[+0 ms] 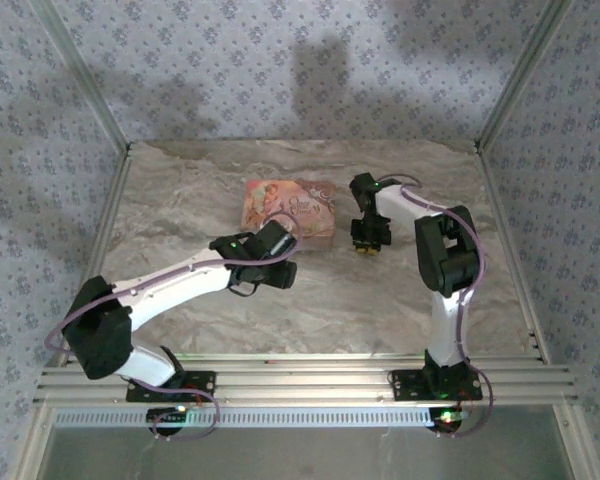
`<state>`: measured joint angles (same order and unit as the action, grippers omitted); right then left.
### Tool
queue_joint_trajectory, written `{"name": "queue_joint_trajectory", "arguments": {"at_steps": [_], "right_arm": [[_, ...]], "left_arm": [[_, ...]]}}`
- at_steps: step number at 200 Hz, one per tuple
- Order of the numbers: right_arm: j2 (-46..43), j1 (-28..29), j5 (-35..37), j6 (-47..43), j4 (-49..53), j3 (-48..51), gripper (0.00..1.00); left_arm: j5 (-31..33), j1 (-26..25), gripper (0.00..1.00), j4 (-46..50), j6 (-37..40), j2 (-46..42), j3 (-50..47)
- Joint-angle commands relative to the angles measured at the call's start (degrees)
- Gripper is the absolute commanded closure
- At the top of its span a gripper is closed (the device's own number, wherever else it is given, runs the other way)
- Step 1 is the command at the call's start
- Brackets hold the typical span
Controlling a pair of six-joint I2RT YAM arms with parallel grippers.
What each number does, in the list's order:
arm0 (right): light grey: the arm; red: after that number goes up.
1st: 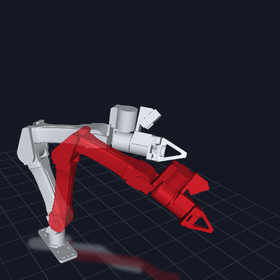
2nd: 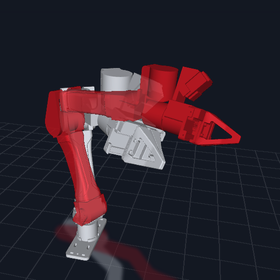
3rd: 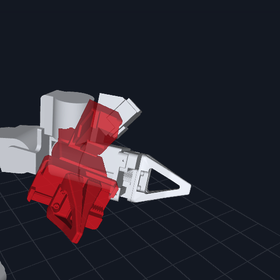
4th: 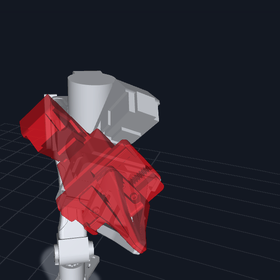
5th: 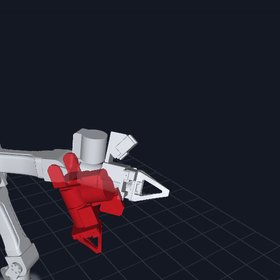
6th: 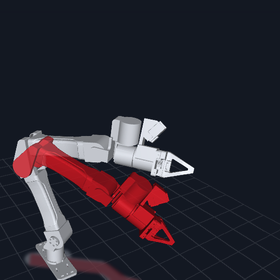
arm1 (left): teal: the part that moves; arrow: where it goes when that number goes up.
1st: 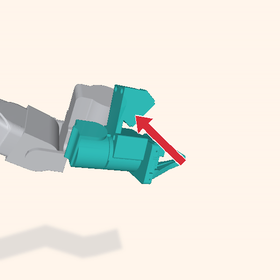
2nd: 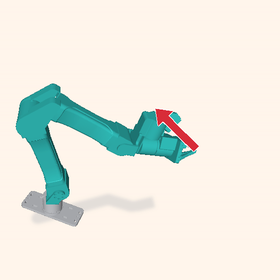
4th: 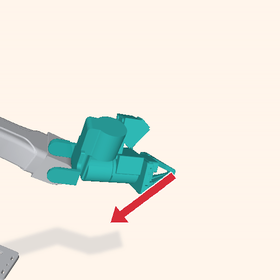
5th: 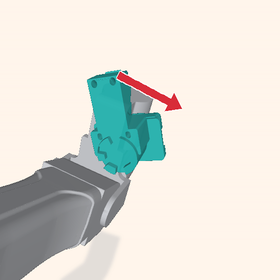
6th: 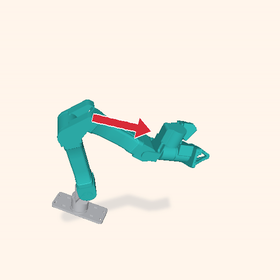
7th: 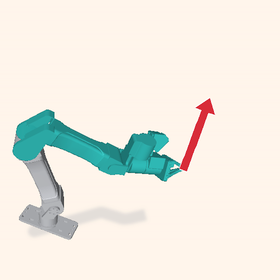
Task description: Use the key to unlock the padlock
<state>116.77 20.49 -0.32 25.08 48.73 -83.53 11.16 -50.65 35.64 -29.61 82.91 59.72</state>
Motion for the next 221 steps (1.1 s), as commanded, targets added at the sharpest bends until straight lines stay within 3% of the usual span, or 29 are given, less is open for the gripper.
{"name": "queue_joint_trajectory", "arguments": {"at_steps": [1, 34, 71, 101, 145, 183, 221], "right_arm": [[3.2, 1.5, 0.2, -6.8, 0.8, -0.8, 0.91], [2.2, 4.5, 5.1, -12.3, 3.9, -1.9, 1.0], [-0.8, 10.2, 11.1, -20.5, 5.1, -1.5, 1.0], [-6.8, 13.1, 11.9, -25.2, 3.0, 0.3, 1.0], [-19.6, 14.5, 6.1, -31.0, -2.6, 3.8, 1.0], [-24.3, 14.1, 0.3, -33.5, -1.2, 2.4, 1.0], [-28.9, 14.1, -13.2, -33.6, -4.3, 2.9, 1.0]], "left_arm": [[1.8, -0.3, 0.3, -0.4, -1.2, -2.9, -1.3], [4.0, -0.3, 0.29, 0.8, -0.1, -3.8, -1.3], [4.3, 0.8, 0.28, 1.1, 0.4, -4.7, -1.4], [-0.1, 4.5, 0.28, -1.0, -0.9, -8.7, -4.2], [-9.3, 11.7, 0.27, -6.7, -2.0, -18.5, -9.5], [-15.1, 15.9, 0.27, -9.9, -1.1, -22.4, -10.9], [-23.0, 17.8, 0.28, -13.6, 1.5, -22.6, -10.7]]}}
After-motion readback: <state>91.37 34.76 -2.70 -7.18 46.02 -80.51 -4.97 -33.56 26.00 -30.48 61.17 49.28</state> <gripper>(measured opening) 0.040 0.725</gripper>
